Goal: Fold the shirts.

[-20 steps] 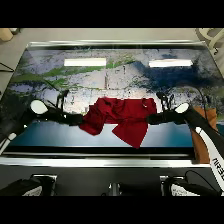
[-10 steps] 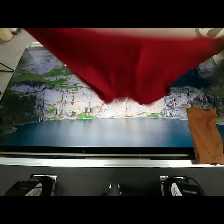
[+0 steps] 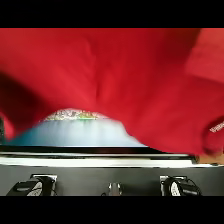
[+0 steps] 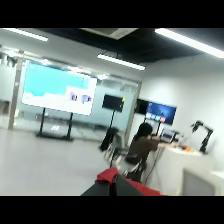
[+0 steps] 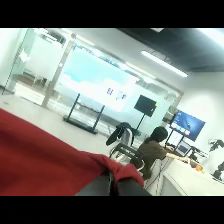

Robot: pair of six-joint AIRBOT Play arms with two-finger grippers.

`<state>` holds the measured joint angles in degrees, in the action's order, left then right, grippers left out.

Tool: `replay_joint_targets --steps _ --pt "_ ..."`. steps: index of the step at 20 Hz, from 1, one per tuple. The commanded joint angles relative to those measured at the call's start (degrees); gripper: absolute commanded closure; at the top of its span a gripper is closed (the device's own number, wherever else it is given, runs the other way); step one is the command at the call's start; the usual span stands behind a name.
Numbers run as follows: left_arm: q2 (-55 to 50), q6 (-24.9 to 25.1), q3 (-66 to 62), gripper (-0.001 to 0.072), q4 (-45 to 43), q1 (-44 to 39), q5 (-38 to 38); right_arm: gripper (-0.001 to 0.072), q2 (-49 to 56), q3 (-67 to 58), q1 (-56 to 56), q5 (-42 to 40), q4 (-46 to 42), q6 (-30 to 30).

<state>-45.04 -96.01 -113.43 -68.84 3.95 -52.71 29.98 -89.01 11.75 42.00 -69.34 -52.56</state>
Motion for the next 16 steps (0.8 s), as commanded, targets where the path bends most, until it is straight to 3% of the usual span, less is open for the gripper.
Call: replay_joint_targets --steps 1,3,5,9,13,16 --pt "-3.2 0.7 0.0 0.068 -4.5 0.3 -14.6 0.0693 4.0 -0.3 0.0 5.0 -1.0 -0.1" --pt "-7.1 1.8 2.1 0.0679 -4.9 0.3 -20.5 0.0692 9.9 -0.3 0.0 11.7 -1.7 -0.1" --pt "-11.4 3.0 7.8 0.0679 -4.4 0.2 -20.5 0.0692 17.9 -0.3 0.0 14.9 -2.2 -0.1" --pt "-22.0 3.7 23.0 0.0679 -3.6 0.2 -14.6 0.0692 36.3 -0.3 0.0 10.8 -0.6 -3.5" --pt "-35.7 3.5 28.5 0.0678 5.0 0.2 -10.4 0.0692 52.1 -0.3 0.0 9.2 10.4 -11.9" --pt "-44.0 3.5 28.5 0.0678 14.8 0.1 -10.2 0.0692 58.6 -0.3 -0.2 11.5 19.1 -12.4"
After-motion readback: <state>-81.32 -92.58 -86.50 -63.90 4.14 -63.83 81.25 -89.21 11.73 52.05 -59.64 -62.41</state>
